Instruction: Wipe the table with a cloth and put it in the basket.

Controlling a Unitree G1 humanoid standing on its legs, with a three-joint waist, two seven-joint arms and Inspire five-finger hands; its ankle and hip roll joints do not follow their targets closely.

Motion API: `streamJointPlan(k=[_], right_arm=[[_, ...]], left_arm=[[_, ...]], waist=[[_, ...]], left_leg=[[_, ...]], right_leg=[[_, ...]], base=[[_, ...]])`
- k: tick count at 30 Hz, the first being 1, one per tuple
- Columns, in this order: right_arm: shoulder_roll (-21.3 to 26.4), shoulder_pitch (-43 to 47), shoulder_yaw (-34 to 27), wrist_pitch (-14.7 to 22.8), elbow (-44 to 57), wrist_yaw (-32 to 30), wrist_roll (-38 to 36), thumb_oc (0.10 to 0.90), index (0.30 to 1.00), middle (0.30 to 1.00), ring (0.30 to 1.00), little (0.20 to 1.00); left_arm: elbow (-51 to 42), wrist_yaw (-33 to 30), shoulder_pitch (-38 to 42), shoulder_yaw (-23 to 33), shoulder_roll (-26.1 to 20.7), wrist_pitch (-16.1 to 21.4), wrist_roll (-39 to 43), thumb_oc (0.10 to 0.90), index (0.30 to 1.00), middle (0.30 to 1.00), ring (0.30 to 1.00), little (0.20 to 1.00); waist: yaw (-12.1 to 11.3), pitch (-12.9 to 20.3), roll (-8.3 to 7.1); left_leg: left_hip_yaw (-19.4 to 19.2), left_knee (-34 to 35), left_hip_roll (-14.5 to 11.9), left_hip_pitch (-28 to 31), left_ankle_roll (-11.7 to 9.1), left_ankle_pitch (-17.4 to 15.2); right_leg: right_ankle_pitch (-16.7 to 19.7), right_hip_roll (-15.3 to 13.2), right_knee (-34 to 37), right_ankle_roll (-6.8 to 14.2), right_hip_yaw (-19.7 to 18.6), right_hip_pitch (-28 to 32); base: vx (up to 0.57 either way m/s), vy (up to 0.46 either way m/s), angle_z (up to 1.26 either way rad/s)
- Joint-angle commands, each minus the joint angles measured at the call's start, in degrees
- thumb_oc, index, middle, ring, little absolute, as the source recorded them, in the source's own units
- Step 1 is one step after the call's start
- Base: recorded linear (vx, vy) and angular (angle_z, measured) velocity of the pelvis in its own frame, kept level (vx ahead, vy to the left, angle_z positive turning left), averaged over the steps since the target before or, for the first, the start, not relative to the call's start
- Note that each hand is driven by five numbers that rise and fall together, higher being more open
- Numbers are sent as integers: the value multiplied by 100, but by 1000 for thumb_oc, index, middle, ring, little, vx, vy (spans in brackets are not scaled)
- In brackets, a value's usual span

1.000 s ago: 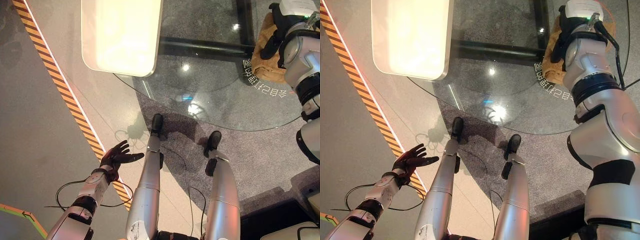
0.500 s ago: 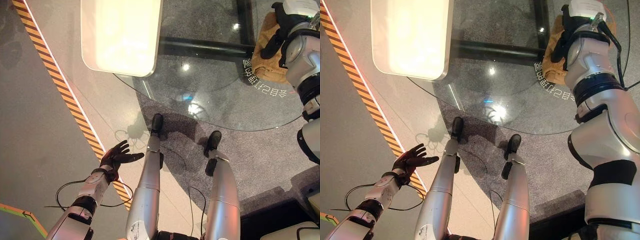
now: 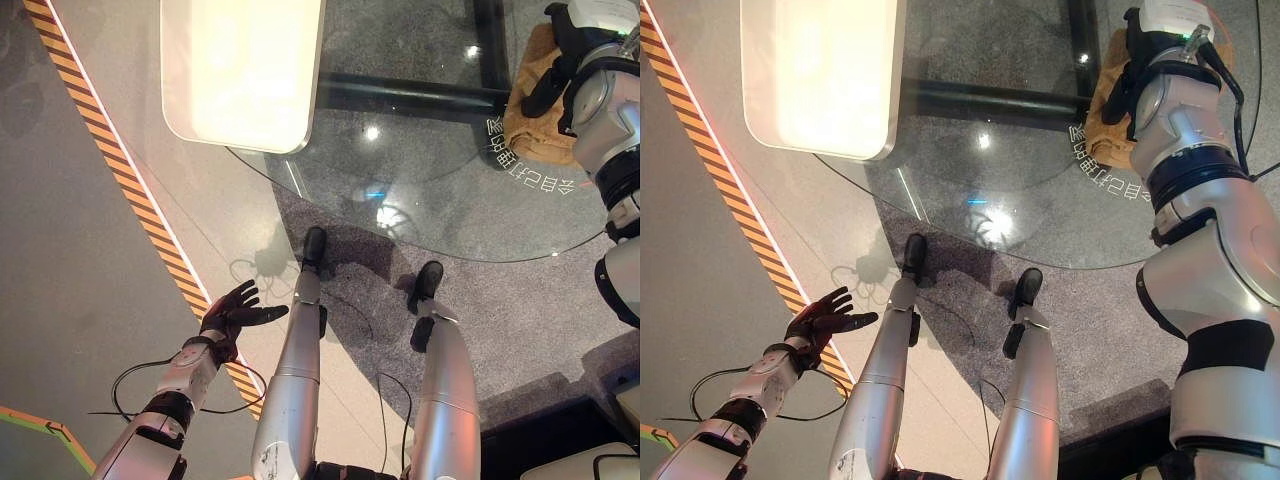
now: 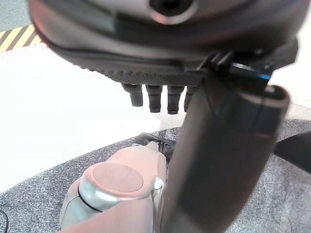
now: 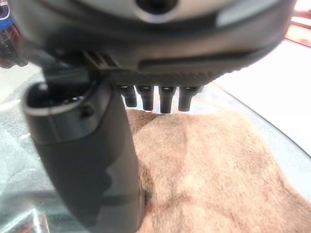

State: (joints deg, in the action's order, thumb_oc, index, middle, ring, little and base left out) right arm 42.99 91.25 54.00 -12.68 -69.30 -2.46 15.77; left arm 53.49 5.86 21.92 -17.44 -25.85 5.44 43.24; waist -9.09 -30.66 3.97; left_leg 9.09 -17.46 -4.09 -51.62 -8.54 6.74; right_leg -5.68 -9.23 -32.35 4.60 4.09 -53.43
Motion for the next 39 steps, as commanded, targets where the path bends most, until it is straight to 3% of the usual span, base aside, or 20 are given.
streamJointPlan(k=[1, 31, 39], right_arm=[[673, 205, 163, -310, -79, -199, 9, 100, 300, 300, 300, 200], [664, 207, 219, -304, -19, -183, 94, 100, 300, 300, 300, 200], [690, 182, 177, -203, 51, -430, -44, 100, 300, 300, 300, 200]], left_arm=[[117, -10, -365, -55, -243, 55, 146, 800, 900, 900, 900, 900], [50, 19, -362, -54, -256, 48, 182, 800, 900, 900, 900, 900], [19, -17, -420, -69, -243, 94, 189, 800, 900, 900, 900, 900]], waist=[[85, 87, 160], [90, 87, 160], [93, 87, 147]], left_leg=[[-360, -92, 622, 6, 649, -353], [-373, -27, 620, 16, 654, -315], [-378, 11, 616, 58, 656, -312]], right_leg=[[292, 547, 665, -289, 403, 112], [322, 558, 716, -288, 409, 114], [341, 567, 761, -282, 414, 155]], base=[[0, 0, 0], [0, 0, 0], [0, 0, 0]])
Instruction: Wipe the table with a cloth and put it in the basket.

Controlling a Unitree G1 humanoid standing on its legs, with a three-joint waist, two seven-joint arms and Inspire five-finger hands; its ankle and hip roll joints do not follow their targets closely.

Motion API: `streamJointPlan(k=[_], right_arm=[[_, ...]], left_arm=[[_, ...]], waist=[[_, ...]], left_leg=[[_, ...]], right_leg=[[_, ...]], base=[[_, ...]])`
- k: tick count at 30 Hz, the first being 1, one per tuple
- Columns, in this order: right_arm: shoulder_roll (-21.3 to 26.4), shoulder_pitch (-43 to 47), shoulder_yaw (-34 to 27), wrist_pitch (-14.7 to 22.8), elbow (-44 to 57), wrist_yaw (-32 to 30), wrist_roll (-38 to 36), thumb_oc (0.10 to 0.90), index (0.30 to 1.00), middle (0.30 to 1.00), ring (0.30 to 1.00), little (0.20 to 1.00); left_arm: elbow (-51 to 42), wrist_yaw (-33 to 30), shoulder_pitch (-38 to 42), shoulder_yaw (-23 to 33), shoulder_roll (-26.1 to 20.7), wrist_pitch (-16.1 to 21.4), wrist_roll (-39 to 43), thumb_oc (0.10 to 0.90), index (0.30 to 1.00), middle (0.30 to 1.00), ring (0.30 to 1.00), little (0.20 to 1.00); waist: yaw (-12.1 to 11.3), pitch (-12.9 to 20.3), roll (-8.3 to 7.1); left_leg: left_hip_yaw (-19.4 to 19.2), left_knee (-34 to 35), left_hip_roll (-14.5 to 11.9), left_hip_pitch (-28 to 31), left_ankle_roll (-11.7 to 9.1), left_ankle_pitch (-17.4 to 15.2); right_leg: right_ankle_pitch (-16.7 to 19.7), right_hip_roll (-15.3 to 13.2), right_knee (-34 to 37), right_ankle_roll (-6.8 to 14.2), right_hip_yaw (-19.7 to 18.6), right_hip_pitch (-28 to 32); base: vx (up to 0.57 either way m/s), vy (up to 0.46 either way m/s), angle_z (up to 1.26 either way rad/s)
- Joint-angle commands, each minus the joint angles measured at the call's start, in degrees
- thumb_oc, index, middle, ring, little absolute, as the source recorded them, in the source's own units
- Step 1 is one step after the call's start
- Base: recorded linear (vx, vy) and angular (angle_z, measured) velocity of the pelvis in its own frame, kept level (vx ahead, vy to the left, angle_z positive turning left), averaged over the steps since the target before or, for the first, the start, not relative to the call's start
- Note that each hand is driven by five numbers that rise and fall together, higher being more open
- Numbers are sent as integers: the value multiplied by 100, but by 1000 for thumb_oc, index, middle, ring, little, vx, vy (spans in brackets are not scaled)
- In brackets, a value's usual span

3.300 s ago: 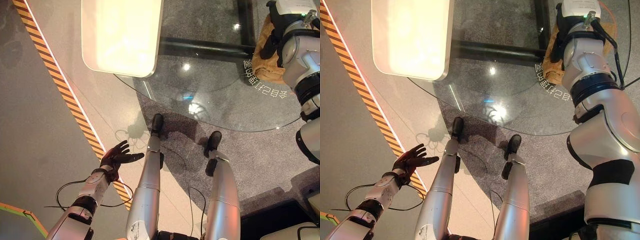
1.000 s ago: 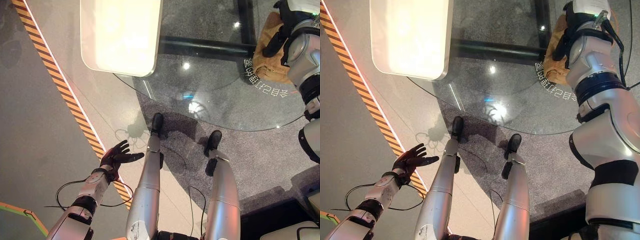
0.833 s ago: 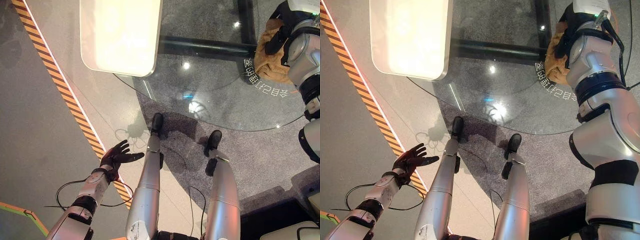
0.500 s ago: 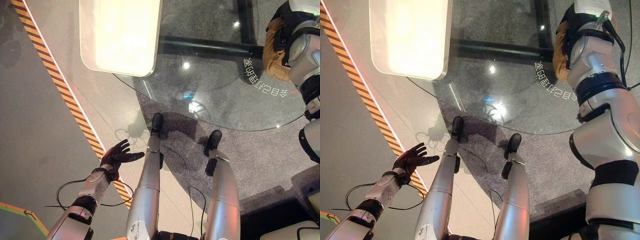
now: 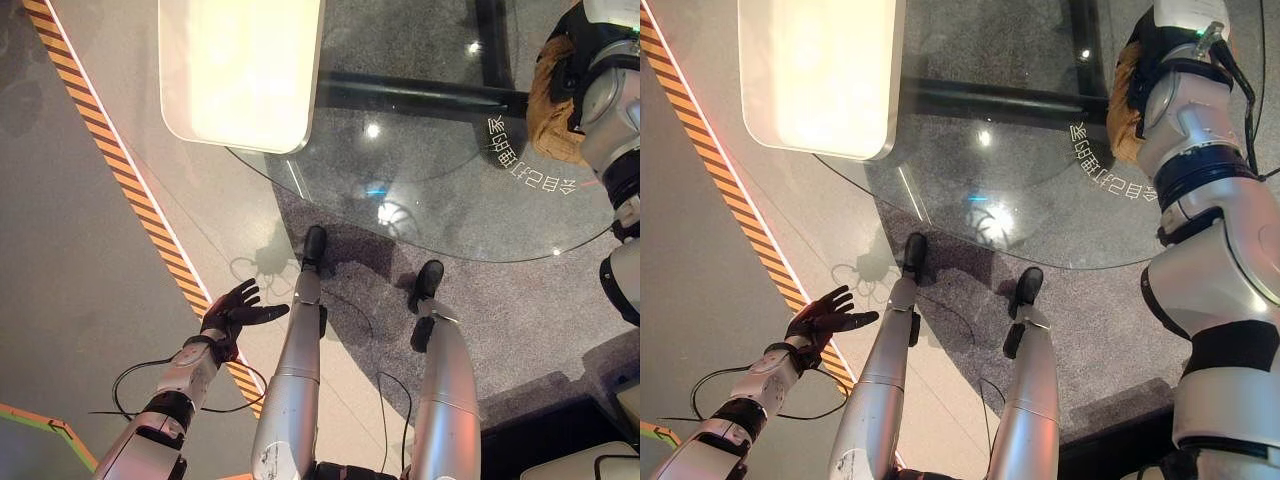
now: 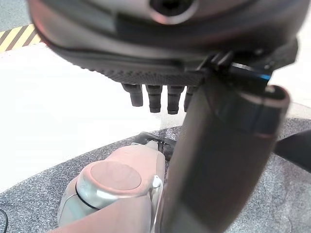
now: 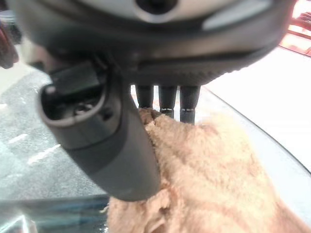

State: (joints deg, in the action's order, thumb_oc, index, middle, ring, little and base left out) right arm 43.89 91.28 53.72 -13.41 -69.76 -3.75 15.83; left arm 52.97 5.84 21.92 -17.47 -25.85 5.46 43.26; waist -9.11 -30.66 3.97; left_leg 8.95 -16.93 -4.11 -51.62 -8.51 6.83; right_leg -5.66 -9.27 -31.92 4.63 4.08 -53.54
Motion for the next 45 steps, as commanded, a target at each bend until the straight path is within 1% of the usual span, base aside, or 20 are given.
streamJointPlan(k=[1, 4, 17, 18, 22, 26, 28, 29, 30, 33, 40, 45], right_arm=[[598, 181, 192, -134, 125, -325, -45, 100, 300, 300, 300, 200], [570, 203, 177, -139, 158, -424, -56, 100, 300, 300, 300, 200], [452, 229, 118, 167, 371, -893, -331, 100, 300, 300, 300, 200], [440, 279, 97, 186, 442, -972, -371, 100, 300, 300, 300, 200], [326, 250, -45, 179, 686, -1352, -556, 100, 300, 300, 300, 200], [238, 189, -157, 169, 871, -1574, -744, 100, 300, 300, 300, 200], [136, 136, -251, 123, 1033, -1639, -738, 100, 300, 300, 300, 200], [5, 112, -296, 56, 1186, -1758, -947, 100, 300, 300, 300, 200], [-66, 88, -346, 36, 1250, -1806, -989, 100, 300, 300, 300, 200], [-227, 68, -391, 26, 1357, -1784, -1031, 100, 300, 300, 300, 200], [-700, 164, -279, -87, 1655, -1786, -841, 100, 300, 300, 300, 200], [-883, 234, -183, -132, 1851, -1790, -592, 100, 300, 300, 300, 200]], left_arm=[[69, -22, -416, -62, -243, 92, 187, 800, 900, 900, 900, 900], [76, -13, -388, -57, -250, 82, 183, 800, 900, 900, 900, 900], [52, -47, -362, -117, -203, 112, 210, 800, 900, 900, 900, 900], [42, -58, -318, -103, -203, 120, 210, 800, 900, 900, 900, 900], [-10, -110, -302, -127, -149, 119, 220, 800, 900, 900, 900, 900], [-13, -145, -304, -160, -84, 167, 223, 800, 900, 900, 900, 900], [1, -161, -294, -170, -34, 203, 221, 800, 900, 900, 900, 900], [-10, -193, -264, -193, 24, 204, 202, 800, 900, 900, 900, 900], [-18, -215, -261, -207, 52, 211, 200, 800, 900, 900, 900, 900], [-16, -227, -236, -227, 108, 224, 191, 800, 900, 900, 900, 900], [7, -230, -217, -264, 267, 303, 165, 800, 900, 900, 900, 900], [-12, -254, -286, -290, 357, 367, 132, 800, 900, 900, 900, 900]], waist=[[97, 87, 145], [99, 87, 145], [98, 87, 150], [92, 87, 159], [99, 87, 178], [107, 87, 195], [108, 87, 201], [101, 87, 220], [96, 87, 227], [84, 87, 252], [4, 87, 324], [-61, 87, 353]], left_leg=[[-367, -37, 620, 61, 654, -319], [-368, -39, 624, 60, 657, -324], [-375, 16, 634, 82, 660, -317], [-379, 63, 631, -58, 677, -117], [-382, 87, 636, -59, 667, -107], [-393, 131, 641, -30, 664, -96], [-398, 135, 649, -22, 660, -98], [-394, 142, 660, -28, 658, -95], [-393, 146, 662, -22, 657, -96], [-388, 159, 677, -13, 654, -93], [-396, 223, 704, 37, 648, -56], [-374, 254, 728, 58, 658, -42]], right_leg=[[338, 572, 721, -285, 417, 169], [345, 569, 725, -279, 417, 166], [371, 568, 803, -271, 422, 187], [574, 563, 897, -305, 478, 78], [590, 561, 926, -291, 469, 73], [600, 563, 979, -285, 459, 100], [598, 559, 998, -279, 456, 111], [597, 557, 1011, -284, 454, 103], [595, 556, 1017, -285, 455, 107], [599, 554, 1035, -290, 455, 111], [583, 539, 1089, -311, 480, 163], [572, 525, 1101, -310, 511, 192]], base=[[0, 0, 0], [0, 0, 0], [-7, 2, 0], [-86, 26, -1], [-21, 8, 0], [-7, 7, -2], [-11, 9, -2], [0, 0, 0], [-20, 27, -3], [-6, 16, -1], [-8, 26, 0], [0, 6, 0]])
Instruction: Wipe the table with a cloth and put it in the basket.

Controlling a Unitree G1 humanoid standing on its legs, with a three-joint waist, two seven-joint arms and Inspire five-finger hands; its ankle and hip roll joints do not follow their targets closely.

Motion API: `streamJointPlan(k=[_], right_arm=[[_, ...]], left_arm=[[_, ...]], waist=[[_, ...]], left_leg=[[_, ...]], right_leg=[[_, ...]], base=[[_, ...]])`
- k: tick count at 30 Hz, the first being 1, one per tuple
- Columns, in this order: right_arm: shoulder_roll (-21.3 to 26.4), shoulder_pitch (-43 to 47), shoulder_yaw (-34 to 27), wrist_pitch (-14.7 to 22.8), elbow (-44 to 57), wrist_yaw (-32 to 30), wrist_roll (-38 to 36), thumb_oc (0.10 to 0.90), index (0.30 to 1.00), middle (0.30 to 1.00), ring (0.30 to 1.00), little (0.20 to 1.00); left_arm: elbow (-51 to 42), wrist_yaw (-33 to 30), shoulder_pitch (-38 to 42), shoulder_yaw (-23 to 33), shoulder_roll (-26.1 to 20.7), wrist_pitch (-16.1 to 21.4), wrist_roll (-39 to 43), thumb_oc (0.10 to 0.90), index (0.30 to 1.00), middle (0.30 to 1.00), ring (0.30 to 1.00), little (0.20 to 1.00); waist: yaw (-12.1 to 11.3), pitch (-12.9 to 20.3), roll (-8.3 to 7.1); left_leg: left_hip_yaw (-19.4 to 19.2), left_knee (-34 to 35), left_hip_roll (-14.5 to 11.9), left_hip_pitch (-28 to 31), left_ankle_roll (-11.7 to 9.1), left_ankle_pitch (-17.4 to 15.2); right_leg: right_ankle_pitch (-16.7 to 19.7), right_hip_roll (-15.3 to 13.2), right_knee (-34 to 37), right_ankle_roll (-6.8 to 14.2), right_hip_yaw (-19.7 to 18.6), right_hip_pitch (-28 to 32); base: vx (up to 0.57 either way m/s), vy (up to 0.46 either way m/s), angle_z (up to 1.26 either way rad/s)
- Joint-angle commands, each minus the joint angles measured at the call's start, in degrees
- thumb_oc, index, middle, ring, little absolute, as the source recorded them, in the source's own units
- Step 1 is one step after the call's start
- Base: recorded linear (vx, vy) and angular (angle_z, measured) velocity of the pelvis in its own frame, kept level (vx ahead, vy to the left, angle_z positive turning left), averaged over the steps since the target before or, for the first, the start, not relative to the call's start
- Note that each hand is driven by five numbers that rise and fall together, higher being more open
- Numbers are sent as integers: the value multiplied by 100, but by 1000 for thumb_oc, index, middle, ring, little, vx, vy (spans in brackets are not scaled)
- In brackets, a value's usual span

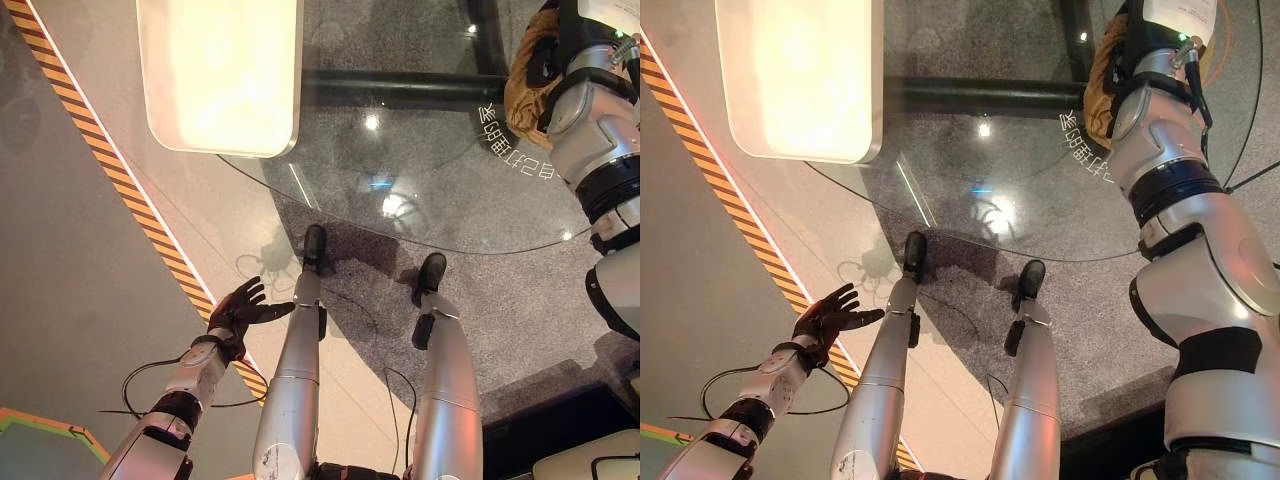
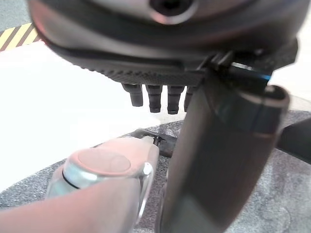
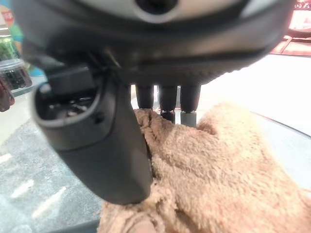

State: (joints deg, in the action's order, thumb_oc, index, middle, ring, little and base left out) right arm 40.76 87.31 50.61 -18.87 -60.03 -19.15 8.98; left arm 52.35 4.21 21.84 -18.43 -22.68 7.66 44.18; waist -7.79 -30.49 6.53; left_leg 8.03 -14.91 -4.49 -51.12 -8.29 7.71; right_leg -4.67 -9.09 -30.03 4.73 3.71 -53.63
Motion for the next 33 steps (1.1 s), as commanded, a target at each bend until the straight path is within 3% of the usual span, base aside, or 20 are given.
streamJointPlan(k=[1, 33], right_arm=[[-599, 649, 163, 375, 951, -255, 164, 100, 300, 300, 300, 200], [-1373, 711, 517, 173, 2024, 186, 1205, 100, 300, 300, 300, 200]], left_arm=[[28, -109, -285, -197, 42, 144, 34, 800, 900, 900, 900, 900], [-112, -47, -451, -147, 53, 197, -155, 800, 900, 900, 900, 900]], waist=[[-209, 70, 96], [-500, 70, 57]], left_leg=[[-272, 60, 774, 10, 635, -123], [-99, 95, 873, -36, 685, -59]], right_leg=[[478, 503, 918, -315, 560, 205], [517, 443, 986, -262, 745, 264]], base=[[0, 0, 0], [2, -2, 1]])
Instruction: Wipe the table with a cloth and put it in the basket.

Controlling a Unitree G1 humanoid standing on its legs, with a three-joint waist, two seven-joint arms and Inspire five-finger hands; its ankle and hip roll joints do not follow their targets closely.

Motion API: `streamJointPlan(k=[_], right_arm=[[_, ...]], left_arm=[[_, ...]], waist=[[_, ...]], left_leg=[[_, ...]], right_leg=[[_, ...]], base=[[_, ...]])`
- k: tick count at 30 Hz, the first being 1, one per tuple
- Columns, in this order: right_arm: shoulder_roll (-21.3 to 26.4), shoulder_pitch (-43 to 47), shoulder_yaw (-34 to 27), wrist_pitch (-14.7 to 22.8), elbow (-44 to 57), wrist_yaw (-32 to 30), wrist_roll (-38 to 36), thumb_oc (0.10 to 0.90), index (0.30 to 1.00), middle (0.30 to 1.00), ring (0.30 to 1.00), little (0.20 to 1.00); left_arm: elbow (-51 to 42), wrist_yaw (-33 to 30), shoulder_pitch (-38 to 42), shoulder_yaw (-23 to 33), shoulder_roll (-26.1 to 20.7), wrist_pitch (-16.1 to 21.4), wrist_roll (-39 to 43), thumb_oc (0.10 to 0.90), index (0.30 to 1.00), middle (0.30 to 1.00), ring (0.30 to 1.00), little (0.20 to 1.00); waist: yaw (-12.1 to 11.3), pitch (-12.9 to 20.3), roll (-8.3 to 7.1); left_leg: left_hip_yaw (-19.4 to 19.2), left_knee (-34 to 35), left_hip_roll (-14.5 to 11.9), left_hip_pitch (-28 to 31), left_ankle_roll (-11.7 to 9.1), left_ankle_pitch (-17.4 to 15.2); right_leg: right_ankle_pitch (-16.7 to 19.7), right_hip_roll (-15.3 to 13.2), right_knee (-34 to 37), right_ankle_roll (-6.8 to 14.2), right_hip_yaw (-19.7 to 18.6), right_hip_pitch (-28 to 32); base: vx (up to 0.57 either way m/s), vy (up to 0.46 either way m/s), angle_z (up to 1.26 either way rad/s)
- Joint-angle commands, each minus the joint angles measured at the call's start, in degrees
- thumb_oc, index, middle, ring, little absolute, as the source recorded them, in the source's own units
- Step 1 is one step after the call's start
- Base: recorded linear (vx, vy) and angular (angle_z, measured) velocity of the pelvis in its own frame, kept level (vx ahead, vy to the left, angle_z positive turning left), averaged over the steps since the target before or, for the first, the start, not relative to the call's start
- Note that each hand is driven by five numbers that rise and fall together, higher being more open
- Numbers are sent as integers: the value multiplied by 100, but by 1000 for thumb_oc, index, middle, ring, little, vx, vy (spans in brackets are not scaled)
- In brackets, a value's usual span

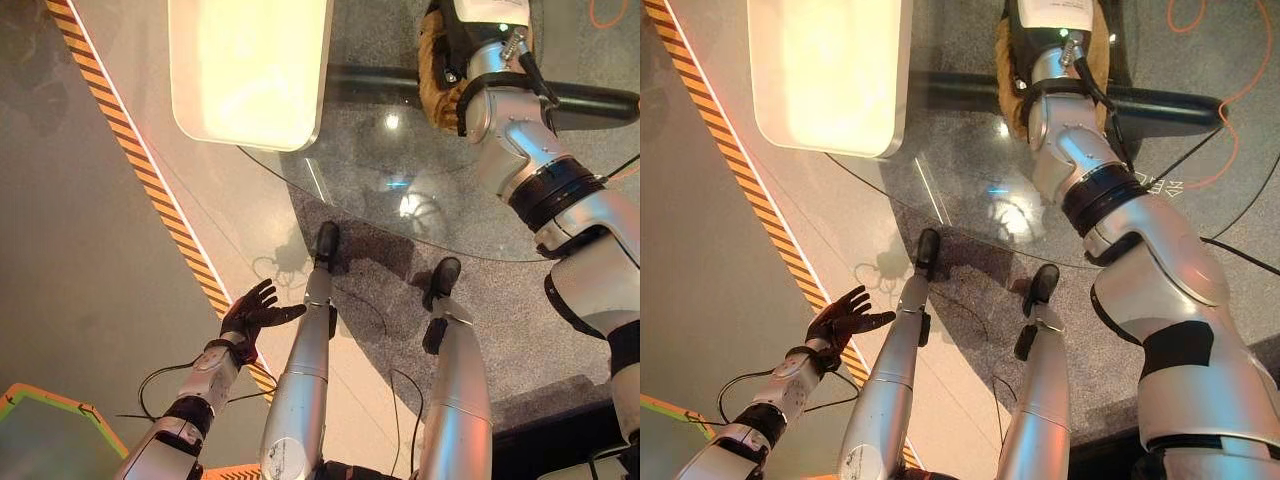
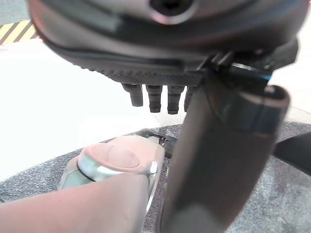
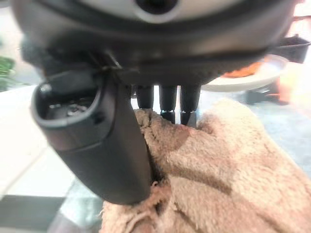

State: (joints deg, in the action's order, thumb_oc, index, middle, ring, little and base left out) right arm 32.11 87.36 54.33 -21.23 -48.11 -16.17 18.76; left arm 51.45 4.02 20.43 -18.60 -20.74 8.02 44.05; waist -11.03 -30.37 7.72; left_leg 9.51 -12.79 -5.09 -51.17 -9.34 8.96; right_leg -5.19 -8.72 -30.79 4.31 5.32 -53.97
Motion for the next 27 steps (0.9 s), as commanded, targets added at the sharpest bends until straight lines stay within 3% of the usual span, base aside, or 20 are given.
streamJointPlan(k=[1, 24, 25, 27], right_arm=[[-541, 699, 137, 423, 851, -93, 255, 100, 300, 300, 300, 200], [-732, 496, 63, 293, 1377, 165, 603, 100, 300, 300, 300, 200], [-756, 418, 68, 267, 1366, 154, 605, 100, 300, 300, 300, 200], [-751, 423, 71, 209, 1323, 142, 610, 100, 300, 300, 300, 200]], left_arm=[[-18, -16, -315, -131, -147, 163, -148, 800, 900, 900, 900, 900], [-52, 34, -371, -97, -189, 165, -215, 800, 900, 900, 900, 900], [-44, 35, -435, -126, -179, 166, -218, 800, 900, 900, 900, 900], [-45, 49, -429, -120, -192, 156, -227, 800, 900, 900, 900, 900]], waist=[[-186, 57, -60], [-248, 57, -83], [-246, 57, -96], [-247, 57, -98]], left_leg=[[-244, -118, 934, -23, 791, -183], [-172, -169, 973, -75, 828, -176], [-180, -190, 975, 99, 816, -369], [-179, -191, 976, 104, 815, -368]], right_leg=[[564, 407, 1055, -221, 588, 307], [568, 391, 1014, -190, 629, 296], [371, 390, 939, -149, 561, 431], [373, 391, 936, -142, 562, 439]], base=[[10, -8, 4], [6, -3, 1], [64, -34, 1], [30, -21, 8]])
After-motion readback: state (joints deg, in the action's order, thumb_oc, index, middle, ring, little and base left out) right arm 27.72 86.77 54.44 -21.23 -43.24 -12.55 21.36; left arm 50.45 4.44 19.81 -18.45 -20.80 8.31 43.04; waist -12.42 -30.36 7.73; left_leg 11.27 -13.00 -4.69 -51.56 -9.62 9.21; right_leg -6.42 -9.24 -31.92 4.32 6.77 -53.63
